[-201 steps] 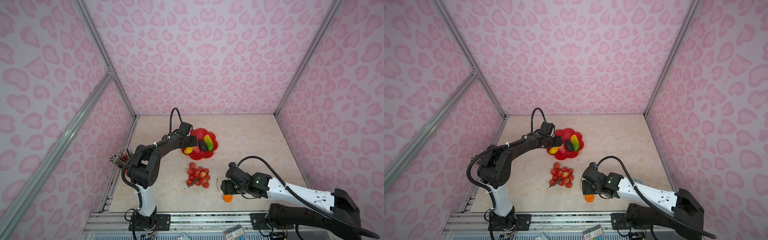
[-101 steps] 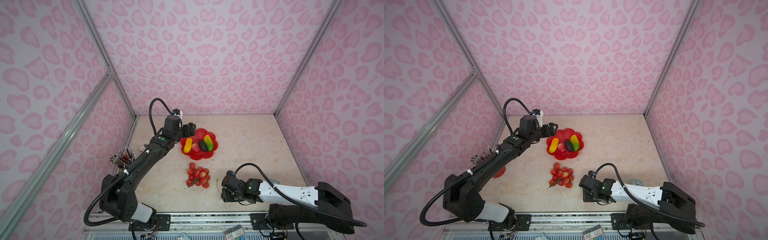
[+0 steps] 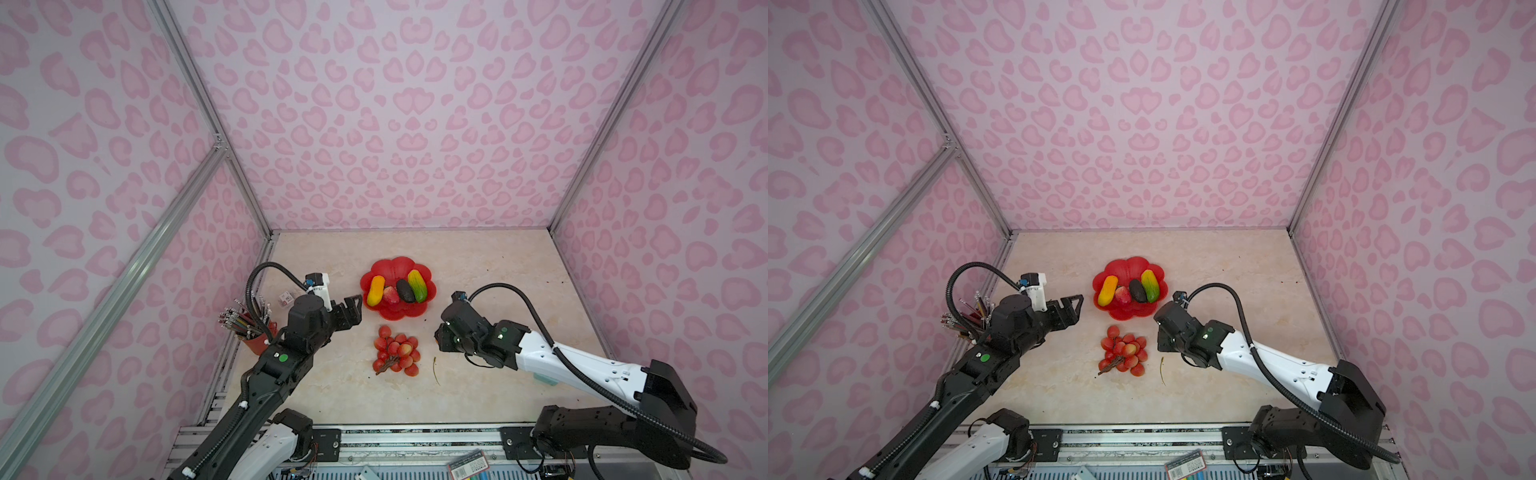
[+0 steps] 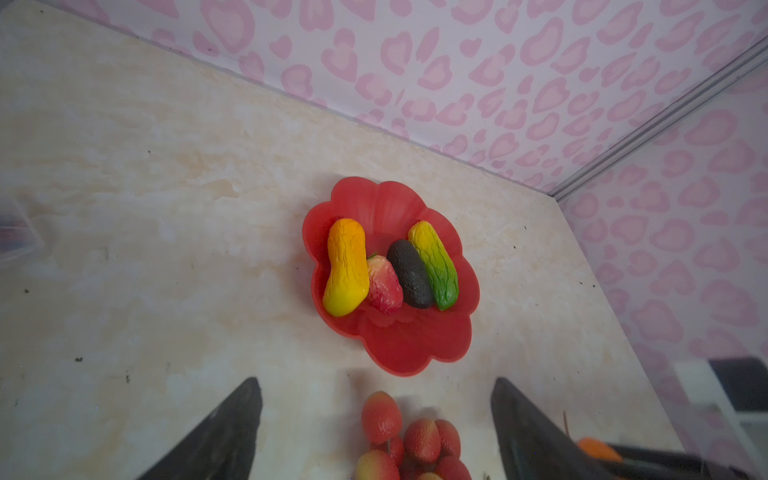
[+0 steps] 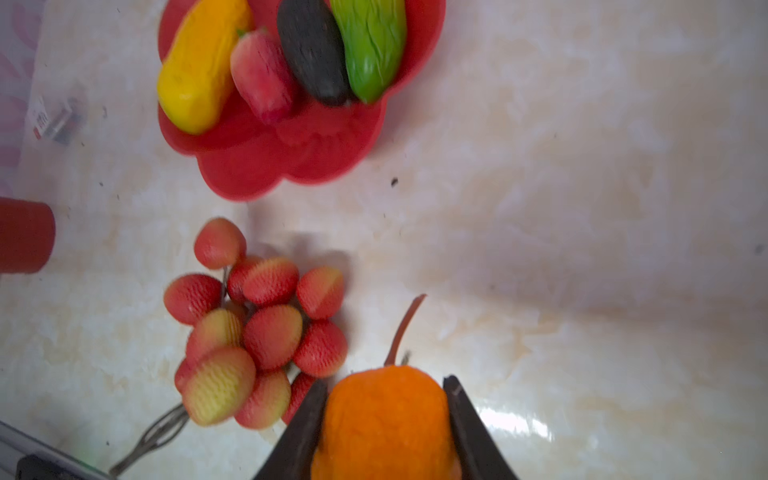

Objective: Place and organize the fake fruits in the fruit bowl
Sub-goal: 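Carry the small orange into the bowl with right gripper while left reaches lychees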

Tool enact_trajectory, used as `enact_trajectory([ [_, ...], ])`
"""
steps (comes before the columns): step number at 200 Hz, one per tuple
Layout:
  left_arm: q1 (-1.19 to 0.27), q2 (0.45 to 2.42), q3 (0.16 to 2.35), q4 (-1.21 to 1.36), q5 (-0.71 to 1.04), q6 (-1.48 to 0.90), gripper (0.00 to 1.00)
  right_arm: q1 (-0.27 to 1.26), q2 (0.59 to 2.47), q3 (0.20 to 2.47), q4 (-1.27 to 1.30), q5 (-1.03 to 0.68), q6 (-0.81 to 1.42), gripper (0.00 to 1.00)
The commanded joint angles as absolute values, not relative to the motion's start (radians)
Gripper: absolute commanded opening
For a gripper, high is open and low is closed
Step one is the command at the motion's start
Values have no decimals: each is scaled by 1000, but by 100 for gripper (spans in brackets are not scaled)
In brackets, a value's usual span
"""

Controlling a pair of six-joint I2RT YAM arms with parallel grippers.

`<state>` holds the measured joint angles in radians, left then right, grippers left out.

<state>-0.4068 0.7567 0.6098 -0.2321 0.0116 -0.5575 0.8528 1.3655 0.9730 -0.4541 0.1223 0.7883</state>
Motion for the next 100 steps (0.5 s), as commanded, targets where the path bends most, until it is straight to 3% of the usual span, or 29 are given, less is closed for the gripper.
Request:
enact_trajectory([
  [1,-407,688,552,-322,145,-600,86,823,1493,1111,-371,143,642,31],
  [40,-437,625,478,-420,293,-603,83,787,1781,1367,-376,79,553,31],
  [72,-544,612,452,-453,281,-625,82,772,1949,1468,-375,21,551,31],
  [100,-579,642,440,-451,295,-633,80,759,2051,1525,-370,11,555,37],
])
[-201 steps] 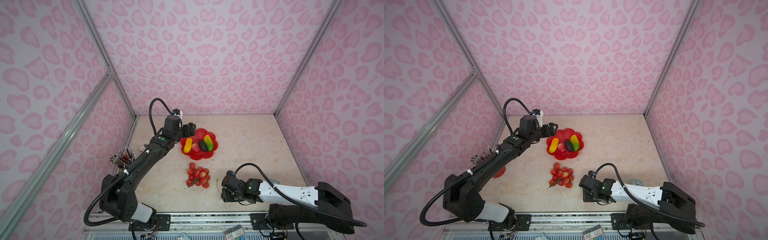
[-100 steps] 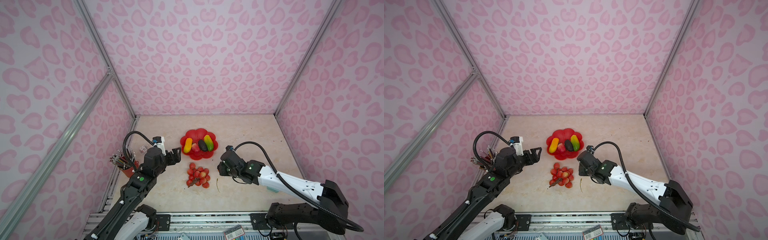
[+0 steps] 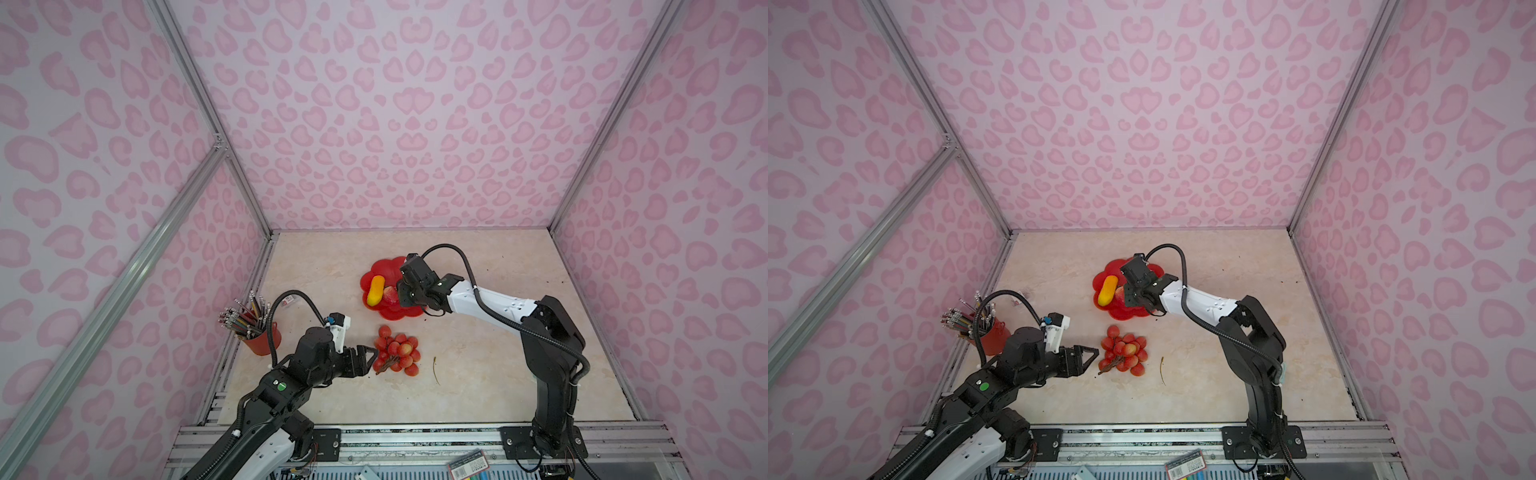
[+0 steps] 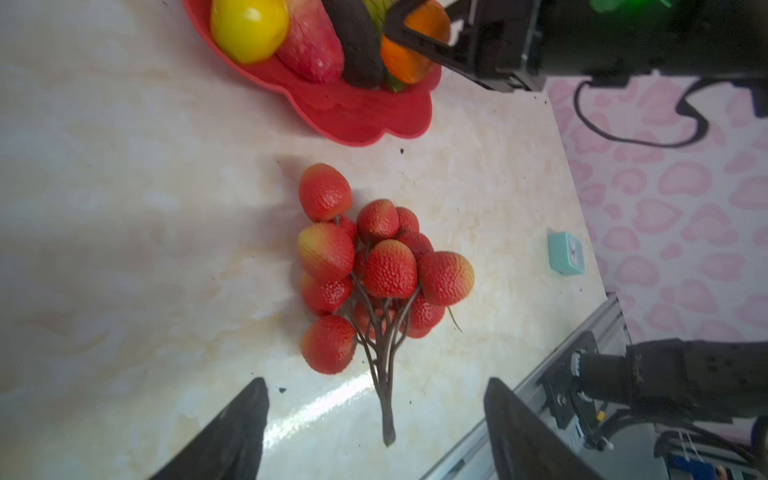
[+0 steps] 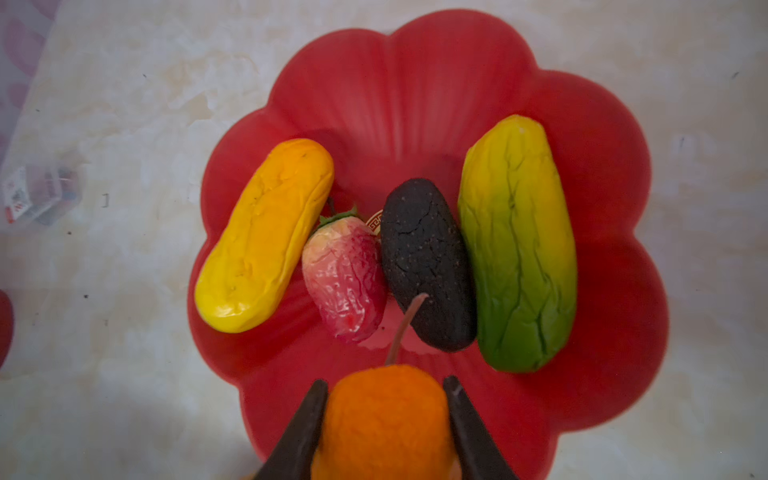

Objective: Place and organize the fake fruits in the fruit bowl
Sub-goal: 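Carry the small orange into the bowl with right gripper while left reaches lychees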

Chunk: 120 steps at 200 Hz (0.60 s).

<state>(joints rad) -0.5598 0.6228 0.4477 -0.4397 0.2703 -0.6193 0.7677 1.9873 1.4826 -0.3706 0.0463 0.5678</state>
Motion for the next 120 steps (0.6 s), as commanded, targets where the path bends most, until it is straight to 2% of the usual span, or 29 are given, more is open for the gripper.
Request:
enact_trajectory([
  [1,-580,644,440,-451,297,-633,80,758,2054,1526,-371,10,556,37],
  [34,-615,701,458,-451,314,-613,77,744,2088,1559,-387,-25,574,56],
  [55,-644,743,474,-445,315,-597,76,741,2021,1537,-375,8,576,69],
  [75,-669,795,485,-432,319,-585,76,731,1928,1506,-358,40,576,77],
  [120,-726,939,521,-428,313,-562,67,666,1690,1333,-295,47,613,79],
])
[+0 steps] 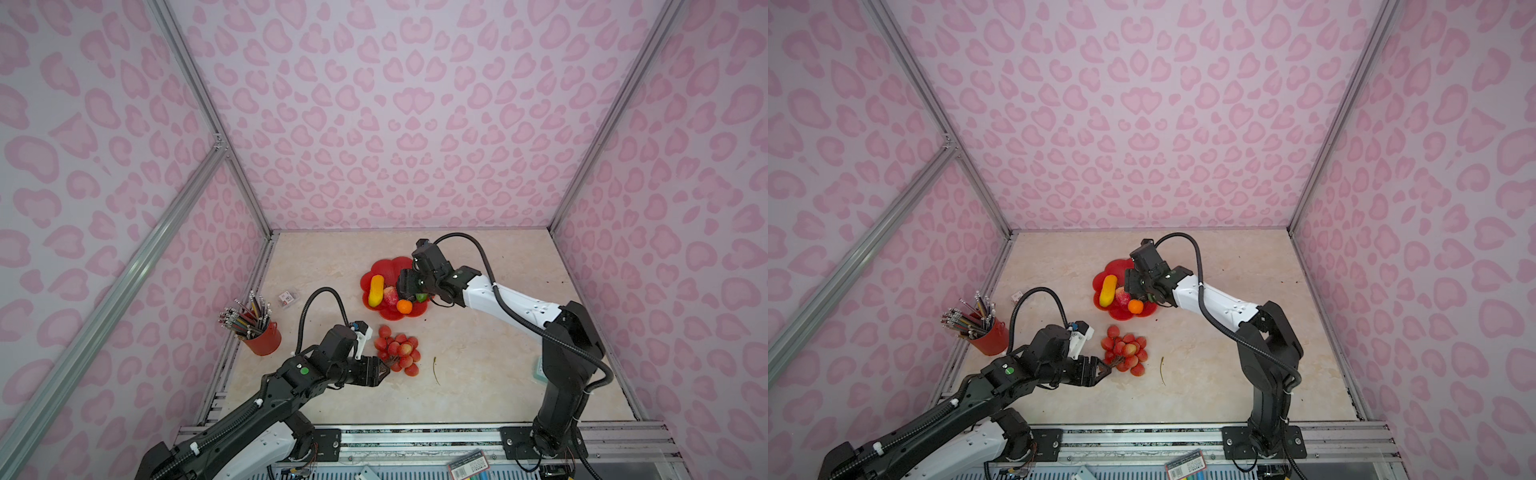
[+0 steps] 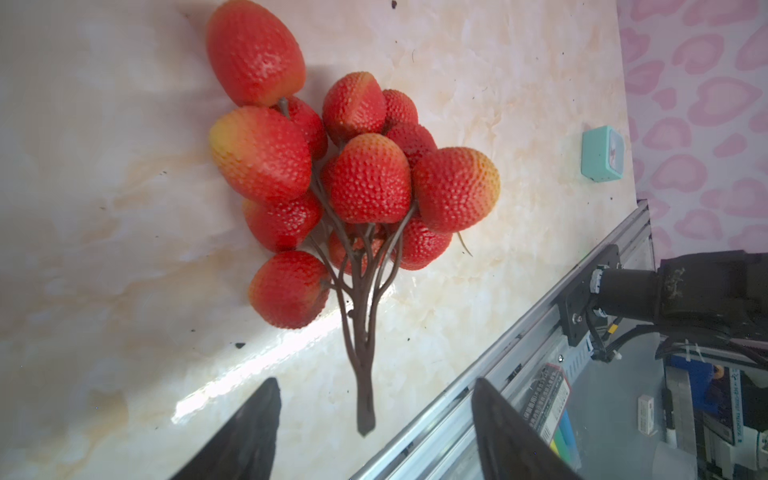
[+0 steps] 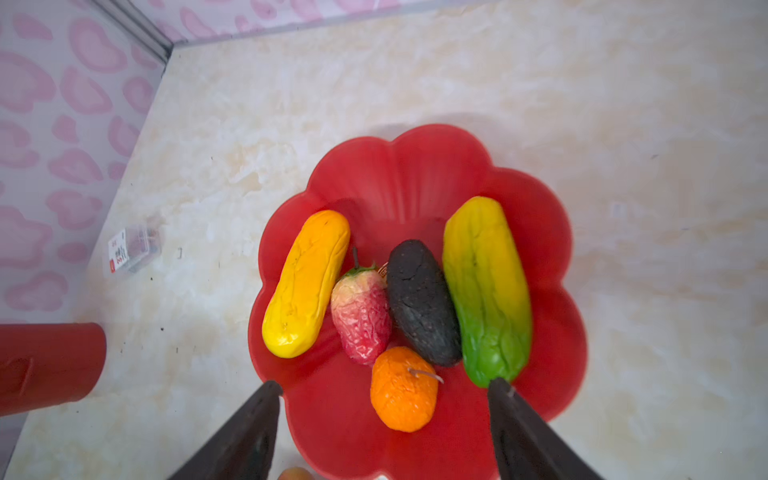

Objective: Place and organize the fake fruits in the fruit bowl
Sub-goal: 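Carry the small orange into the bowl with right gripper while left reaches lychees, then lift the red lychee bunch onto the bowl with left gripper while right withdraws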

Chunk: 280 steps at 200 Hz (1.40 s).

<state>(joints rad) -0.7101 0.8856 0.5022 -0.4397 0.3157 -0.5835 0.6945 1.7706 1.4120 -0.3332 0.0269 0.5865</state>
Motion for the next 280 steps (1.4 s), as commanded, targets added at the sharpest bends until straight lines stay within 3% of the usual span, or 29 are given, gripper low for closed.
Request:
enact_trajectory([
  [1,-726,942,521,-428,312,-562,67,664,1685,1329,-294,47,614,79],
  [31,-739,1001,542,-410,307,-553,59,624,1549,1220,-289,53,623,81],
  [59,-745,1058,559,-391,320,-538,50,607,1418,1088,-235,101,633,92],
  [92,-773,1109,573,-376,337,-538,38,570,1309,996,-201,146,643,93],
  [118,-794,1104,589,-395,321,-552,5,537,1275,974,-207,153,643,93],
  [200,-795,939,844,-532,117,-460,4,473,1221,916,-207,146,655,93],
  [234,-742,1034,982,-473,31,-365,4,447,1162,879,-217,139,642,95],
  [280,-580,1262,1096,-274,104,-305,4,422,1033,820,-244,167,607,97],
])
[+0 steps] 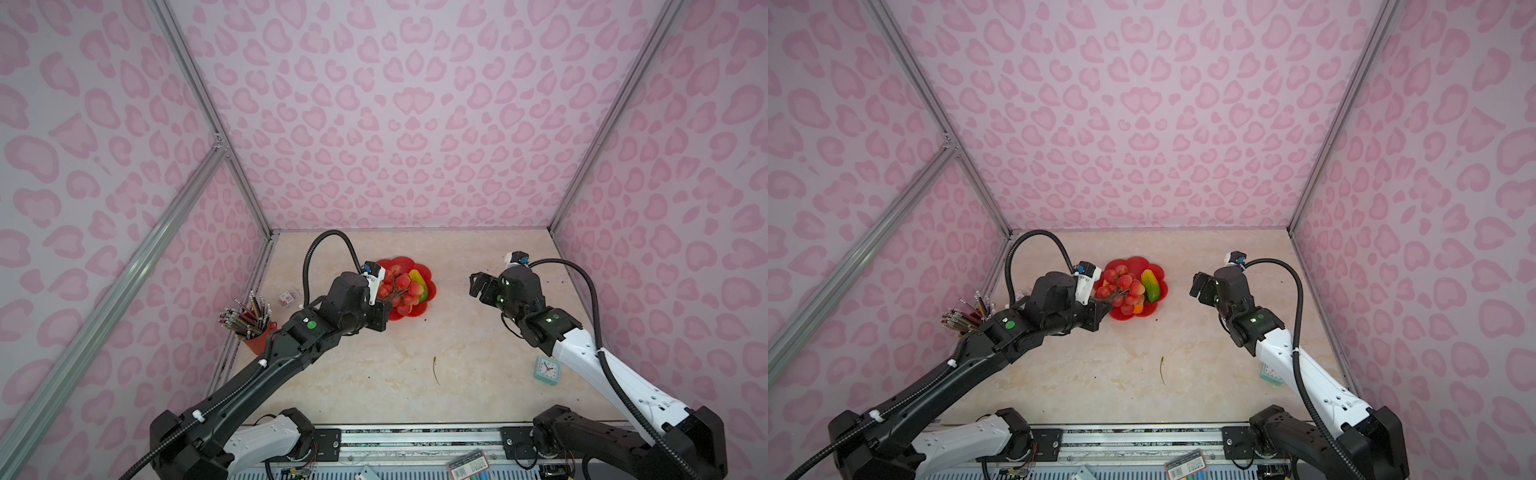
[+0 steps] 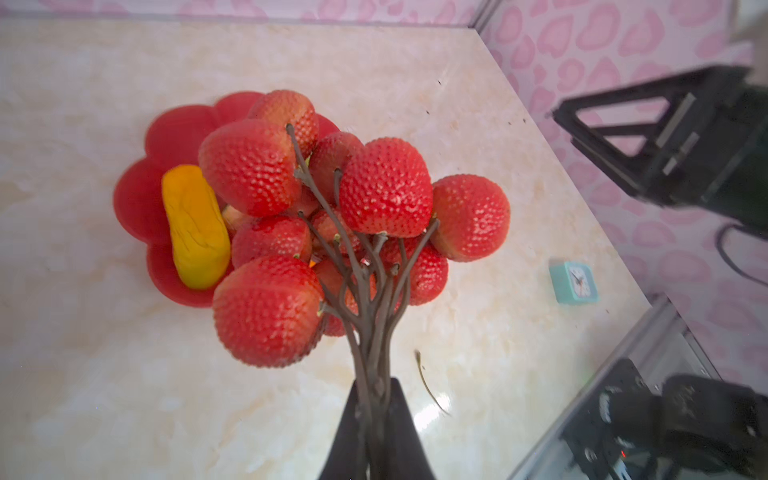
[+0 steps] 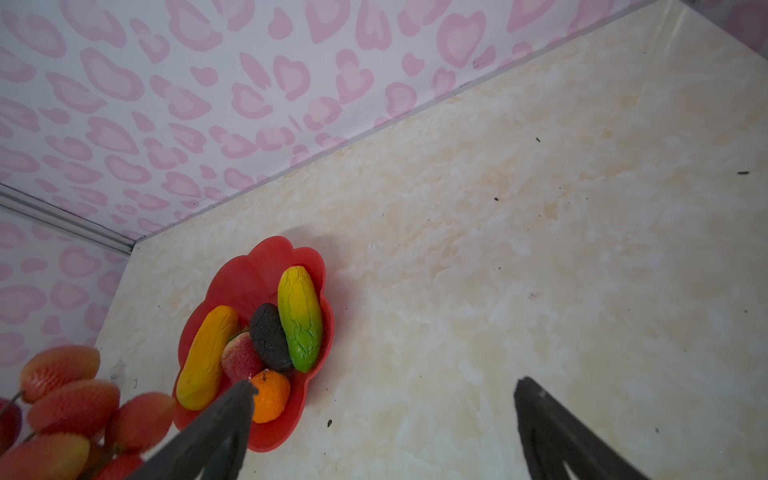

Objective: Place and organize the fake fruits in the fruit bowl
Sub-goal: 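Lift the red lychee bunch onto the bowl with left gripper while right withdraws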

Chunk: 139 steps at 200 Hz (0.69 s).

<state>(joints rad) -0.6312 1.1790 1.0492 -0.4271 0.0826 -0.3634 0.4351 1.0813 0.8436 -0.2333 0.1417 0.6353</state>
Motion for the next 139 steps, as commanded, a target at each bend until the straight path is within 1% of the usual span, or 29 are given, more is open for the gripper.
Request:
enact_trajectory([
  [1,-577,1268,1098,-270,104,-303,4,421,1030,819,-245,168,606,97],
  [32,-517,1401,1123,-148,119,-302,4,388,963,799,-290,179,597,97],
  [54,-506,1498,1127,-84,132,-305,4,361,934,781,-300,171,597,97],
  [88,-502,1640,1118,-22,124,-343,4,330,936,778,-298,147,596,97],
  [114,-500,1686,1091,5,138,-366,5,320,945,783,-302,146,590,97],
  [124,-500,1686,1078,9,135,-373,11,317,947,785,-303,147,588,97],
  [132,-500,1683,1069,9,130,-376,19,312,949,786,-301,146,589,97],
  [139,-500,1679,1063,8,129,-377,29,308,951,787,-301,146,587,97],
])
